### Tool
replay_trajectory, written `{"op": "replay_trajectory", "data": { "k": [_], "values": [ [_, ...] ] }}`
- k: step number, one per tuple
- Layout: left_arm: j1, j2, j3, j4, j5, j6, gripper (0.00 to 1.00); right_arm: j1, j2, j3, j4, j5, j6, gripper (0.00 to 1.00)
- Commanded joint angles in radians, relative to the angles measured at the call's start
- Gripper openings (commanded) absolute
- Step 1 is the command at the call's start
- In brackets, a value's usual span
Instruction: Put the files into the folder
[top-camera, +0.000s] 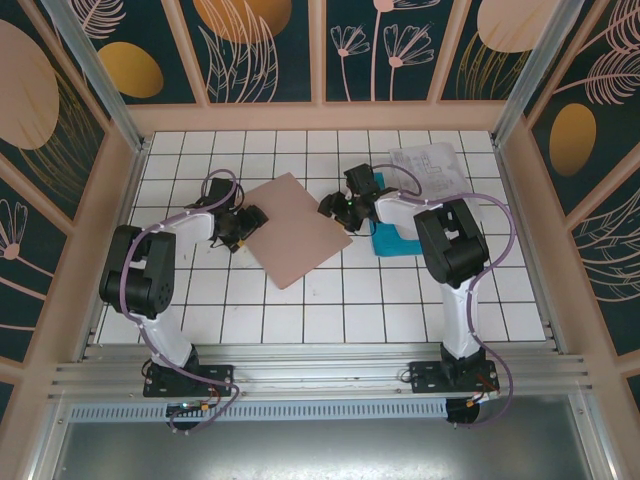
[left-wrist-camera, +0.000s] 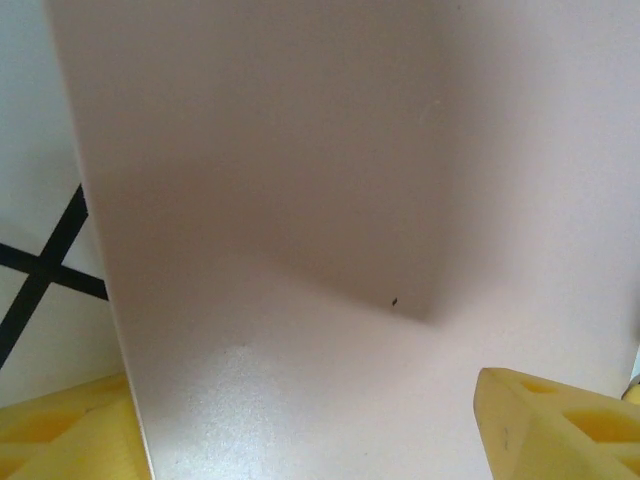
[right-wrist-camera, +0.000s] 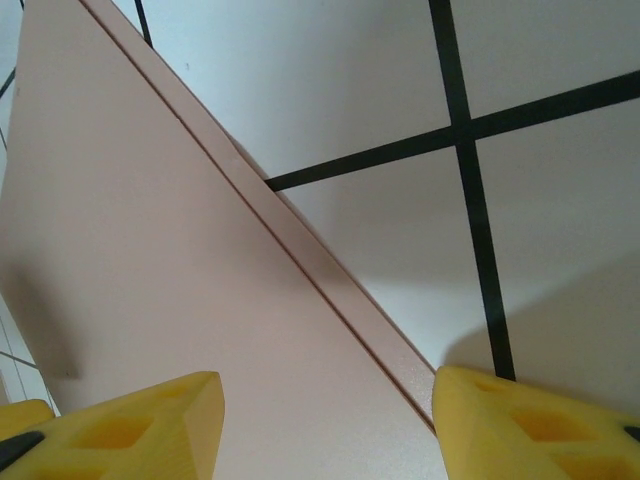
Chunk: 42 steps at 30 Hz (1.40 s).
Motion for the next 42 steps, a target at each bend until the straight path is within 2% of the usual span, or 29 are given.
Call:
{"op": "replay_trajectory", "data": {
  "k": [1, 17, 30, 34, 38, 42],
  "values": [
    [0.007, 0.030, 0.032, 0.034, 0.028, -0.001, 0.78, -0.006, -0.032, -0.050, -0.013, -0.012, 0.014, 0.59],
    [0.005, 0.164, 0.206, 0.046, 0.099, 0.048, 0.77, -0.001, -0.242, -0.355, 0.097, -0.068, 0.153, 0.59],
    [-0.005, 0.267, 0.358, 0.027, 0.162, 0.071, 0.76, 0.003, -0.295, -0.401, 0.088, -0.038, 0.184, 0.59],
    [-0.006, 0.225, 0.344, -0.003, 0.100, 0.057, 0.75, 0.001, -0.315, -0.378, 0.049, 0.009, 0.158, 0.59],
    [-0.008, 0.111, 0.310, -0.095, -0.045, 0.031, 0.79, 0.001, -0.342, -0.345, 0.018, 0.049, 0.125, 0.59],
    [-0.029, -0.013, 0.217, -0.098, -0.044, -0.031, 0.81, 0.001, -0.324, -0.314, 0.001, 0.045, 0.105, 0.59]
  ]
}}
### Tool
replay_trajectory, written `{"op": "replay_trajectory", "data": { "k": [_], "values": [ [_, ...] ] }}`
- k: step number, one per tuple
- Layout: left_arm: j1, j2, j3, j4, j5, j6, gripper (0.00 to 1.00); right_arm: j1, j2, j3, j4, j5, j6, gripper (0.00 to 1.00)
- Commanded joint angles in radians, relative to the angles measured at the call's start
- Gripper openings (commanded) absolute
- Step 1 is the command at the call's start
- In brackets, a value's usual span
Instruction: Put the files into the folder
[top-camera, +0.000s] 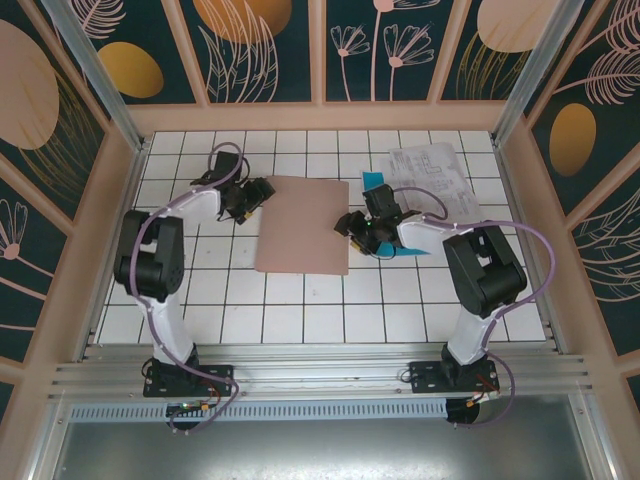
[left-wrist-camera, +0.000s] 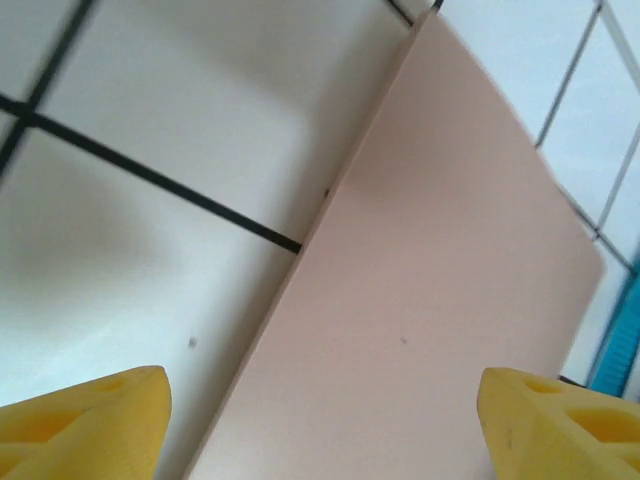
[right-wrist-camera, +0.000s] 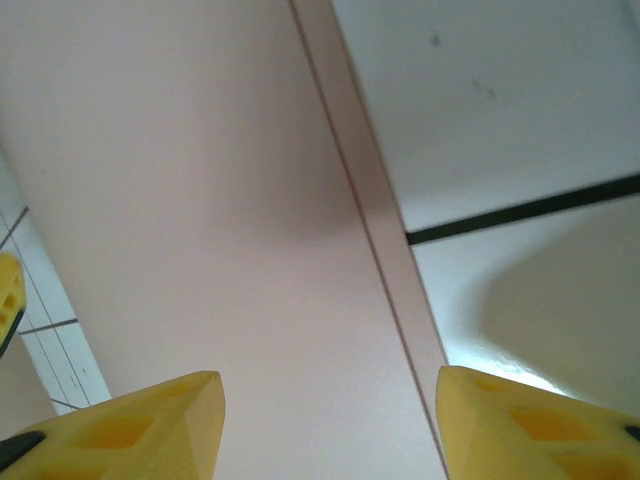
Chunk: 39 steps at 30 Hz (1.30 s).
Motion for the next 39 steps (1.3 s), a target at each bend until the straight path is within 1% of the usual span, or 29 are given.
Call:
{"op": "replay_trajectory", "data": {
  "k": [1, 5, 7, 10, 12, 21, 32, 39],
  "values": [
    [-0.040, -0.128, -0.067, -0.042, -0.024, -0.066, 0.81, 0.005, -0.008, 0.041, -0.036, 0.026, -0.034, 0.59],
    [-0.123, -0.215, -0.167, -0.029, 0.010, -0.148, 0.82, 0.006, 0.028, 0.073, -0.038, 0.018, -0.041, 0.59],
    [-0.158, -0.263, -0.244, 0.009, 0.029, -0.227, 0.82, 0.005, 0.048, 0.097, -0.044, 0.016, -0.049, 0.59],
    [-0.193, -0.327, -0.353, 0.071, 0.046, -0.314, 0.83, 0.005, 0.078, 0.123, -0.050, 0.011, -0.056, 0.59],
    [-0.206, -0.360, -0.399, 0.094, 0.051, -0.344, 0.84, 0.006, 0.091, 0.135, -0.049, 0.006, -0.058, 0.59],
    [-0.252, -0.407, -0.509, 0.133, 0.079, -0.422, 0.86, 0.005, 0.127, 0.139, -0.045, 0.016, -0.066, 0.59],
    [-0.261, -0.405, -0.547, 0.161, 0.084, -0.446, 0.86, 0.006, 0.151, 0.138, -0.043, 0.019, -0.066, 0.58],
    [-0.270, -0.413, -0.609, 0.283, 0.093, -0.524, 0.84, 0.007, 0.164, 0.114, -0.068, 0.034, -0.062, 0.58]
  ]
}}
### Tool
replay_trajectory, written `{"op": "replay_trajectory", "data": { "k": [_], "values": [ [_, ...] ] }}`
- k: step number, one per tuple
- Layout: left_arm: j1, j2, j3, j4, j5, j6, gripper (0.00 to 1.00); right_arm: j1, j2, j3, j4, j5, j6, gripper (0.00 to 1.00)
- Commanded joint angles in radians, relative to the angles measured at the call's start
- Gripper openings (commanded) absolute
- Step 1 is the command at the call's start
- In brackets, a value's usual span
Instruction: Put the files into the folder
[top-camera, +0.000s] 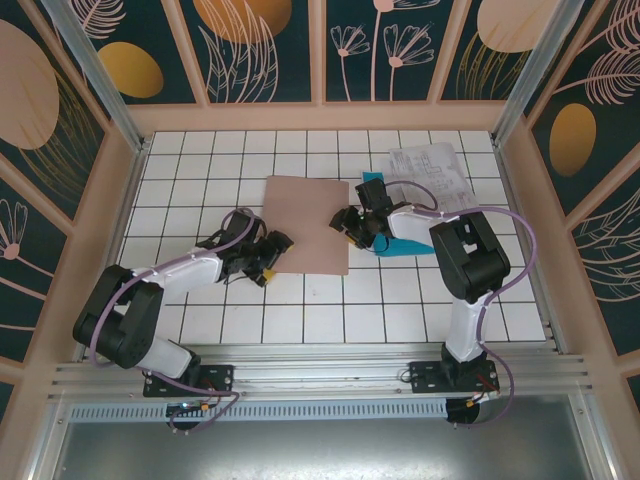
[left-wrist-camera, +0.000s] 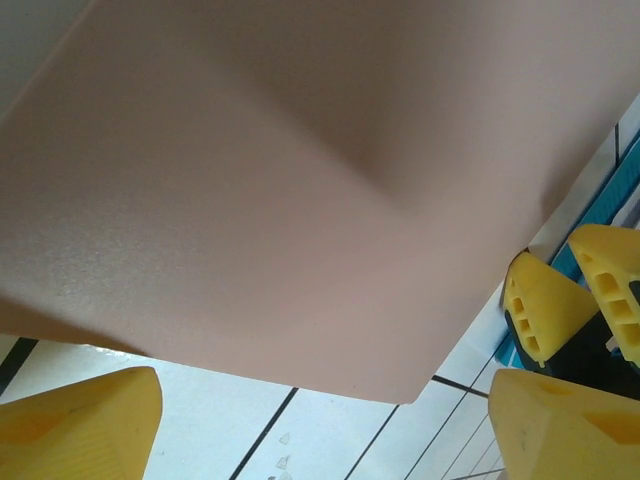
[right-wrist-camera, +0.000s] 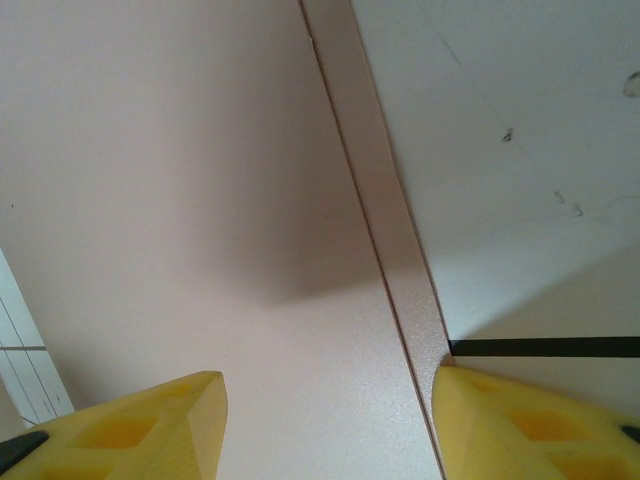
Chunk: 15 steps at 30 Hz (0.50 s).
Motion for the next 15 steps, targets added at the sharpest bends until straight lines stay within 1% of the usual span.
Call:
{"op": "replay_trajectory", "data": {
  "k": [1, 7, 11, 15],
  "values": [
    [-0.013, -0.020, -0.038, 0.095, 0.013, -0.087, 0.83, 0.007, 0.034, -0.002, -0.043, 0.037, -0.020, 0.58],
    [-0.025, -0.013, -0.090, 0.221, 0.001, -0.162, 0.76, 0.008, 0.040, -0.015, -0.058, 0.043, -0.020, 0.57],
    [-0.028, -0.007, -0.101, 0.238, -0.012, -0.181, 0.71, 0.008, 0.043, -0.008, -0.066, 0.043, -0.026, 0.57],
    [-0.029, 0.008, -0.124, 0.291, -0.006, -0.210, 0.66, 0.008, 0.047, -0.005, -0.069, 0.038, -0.028, 0.57]
  ]
}}
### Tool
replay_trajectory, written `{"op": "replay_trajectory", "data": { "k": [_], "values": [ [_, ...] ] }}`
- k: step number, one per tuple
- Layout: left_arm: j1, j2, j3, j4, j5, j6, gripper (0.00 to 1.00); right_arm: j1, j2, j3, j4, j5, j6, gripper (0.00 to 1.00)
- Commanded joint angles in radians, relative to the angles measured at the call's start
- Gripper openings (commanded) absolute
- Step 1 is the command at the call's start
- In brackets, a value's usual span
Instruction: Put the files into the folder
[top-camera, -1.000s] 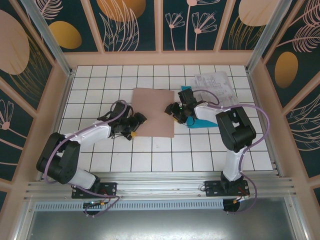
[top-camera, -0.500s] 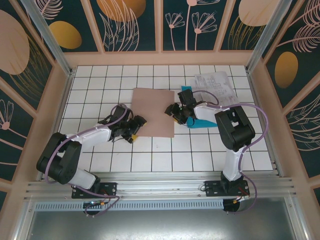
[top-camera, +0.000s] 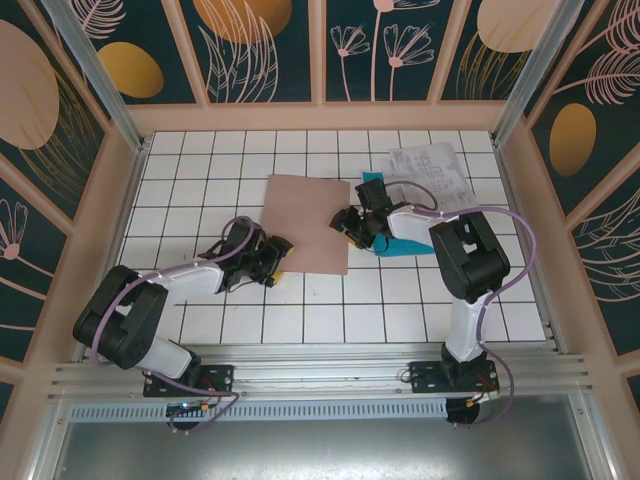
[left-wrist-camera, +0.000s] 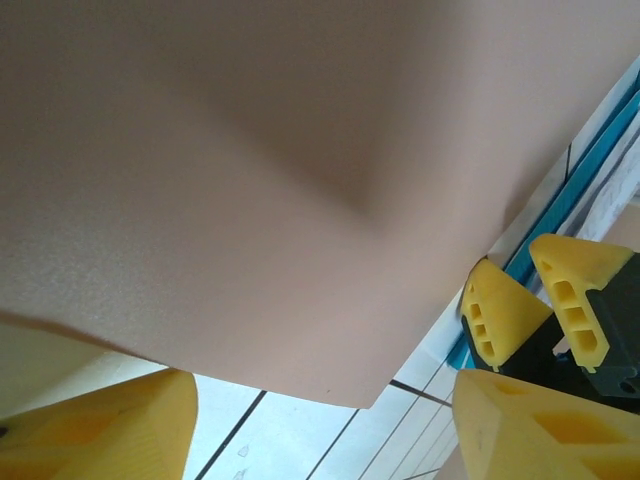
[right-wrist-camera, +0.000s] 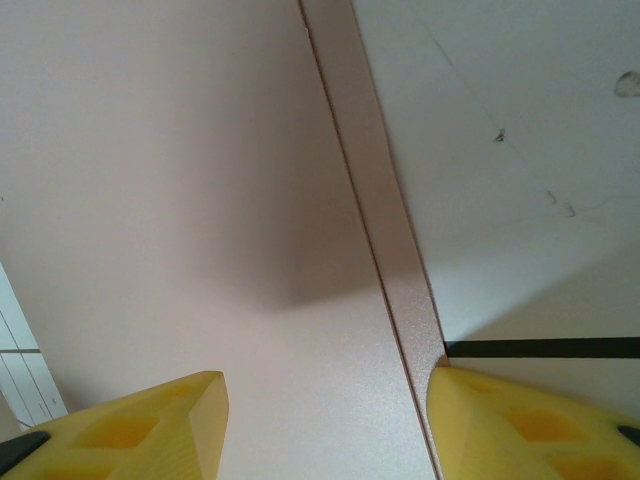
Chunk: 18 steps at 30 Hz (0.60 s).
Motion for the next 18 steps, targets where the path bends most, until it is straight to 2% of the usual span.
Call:
{"op": "replay_trajectory", "data": {
  "k": [1, 8, 14, 18],
  "values": [
    [-0.007, 0.012, -0.024, 0.081, -0.005, -0.063, 0.65, 0.008, 0.045, -0.005, -0.066, 0.031, -0.027, 0.57],
    [-0.015, 0.021, -0.038, 0.124, -0.012, -0.096, 0.64, 0.006, 0.055, 0.002, -0.065, 0.016, -0.032, 0.57],
    [-0.028, 0.051, -0.070, 0.225, -0.006, -0.152, 0.58, -0.001, 0.061, 0.000, -0.050, -0.009, -0.035, 0.57],
    [-0.035, 0.041, -0.064, 0.187, -0.018, -0.154, 0.59, -0.002, 0.065, 0.002, -0.049, -0.015, -0.037, 0.58]
  ]
}}
